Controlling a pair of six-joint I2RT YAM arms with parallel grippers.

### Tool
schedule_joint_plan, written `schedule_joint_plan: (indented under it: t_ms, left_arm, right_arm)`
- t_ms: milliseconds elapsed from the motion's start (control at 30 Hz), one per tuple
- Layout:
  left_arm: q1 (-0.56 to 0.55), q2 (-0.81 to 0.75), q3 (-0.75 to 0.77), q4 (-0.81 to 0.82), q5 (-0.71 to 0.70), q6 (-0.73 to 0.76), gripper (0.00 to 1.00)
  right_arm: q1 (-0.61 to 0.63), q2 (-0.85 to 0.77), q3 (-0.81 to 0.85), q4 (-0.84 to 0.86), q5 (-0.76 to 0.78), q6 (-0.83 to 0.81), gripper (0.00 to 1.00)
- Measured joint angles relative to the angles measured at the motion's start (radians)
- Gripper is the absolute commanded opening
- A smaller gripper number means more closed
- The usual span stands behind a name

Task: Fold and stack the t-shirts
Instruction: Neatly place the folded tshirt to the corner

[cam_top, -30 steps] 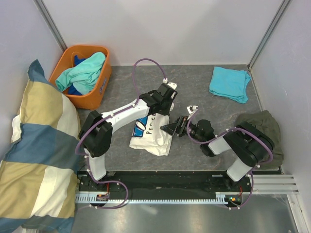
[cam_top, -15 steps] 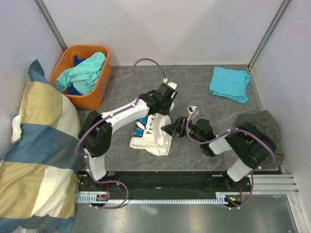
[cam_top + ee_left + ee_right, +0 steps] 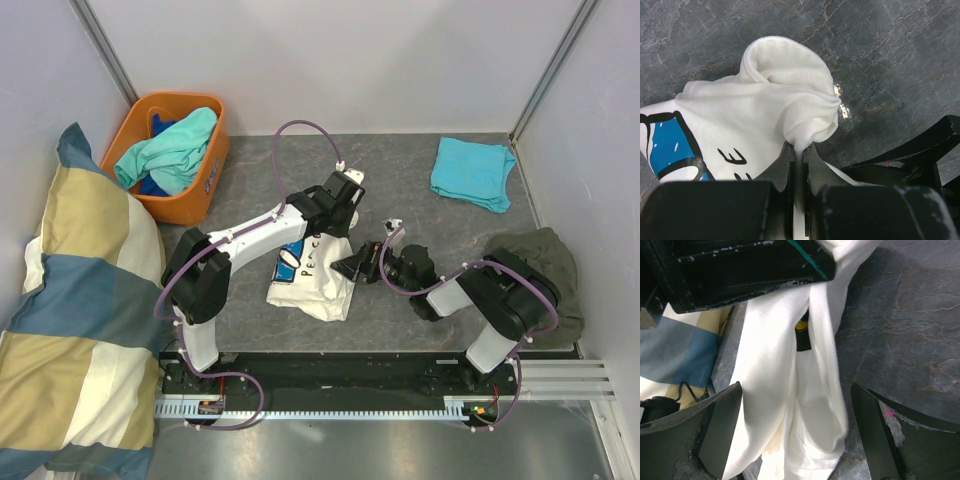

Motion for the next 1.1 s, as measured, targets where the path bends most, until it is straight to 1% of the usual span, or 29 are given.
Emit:
schedule_joint_plan:
  t_ms: [200, 333, 633, 1100]
  left_arm:
    - [0.0, 0.0, 0.0, 0.0, 0.0, 0.0, 0.02]
    - [0.002, 0.0, 0.0, 0.0, 0.001, 0.0, 0.02]
    - [0.002, 0.0, 0.0, 0.0, 0.018, 0.0, 0.02]
    - [0.004, 0.0, 0.001, 0.0, 0.027, 0.0, 0.02]
  right_arm:
    - [0.0, 0.054, 0.0, 0.112, -0.033, 0.08, 0.98]
    - [0.0, 0.095, 0.0, 0.15, -0.051, 0.136, 0.98]
    - [0.0, 0.164, 0.02, 0.163, -0.059, 0.177, 0.98]
    - [0.01, 0.195, 0.117, 0.173, -0.06, 0.189, 0.98]
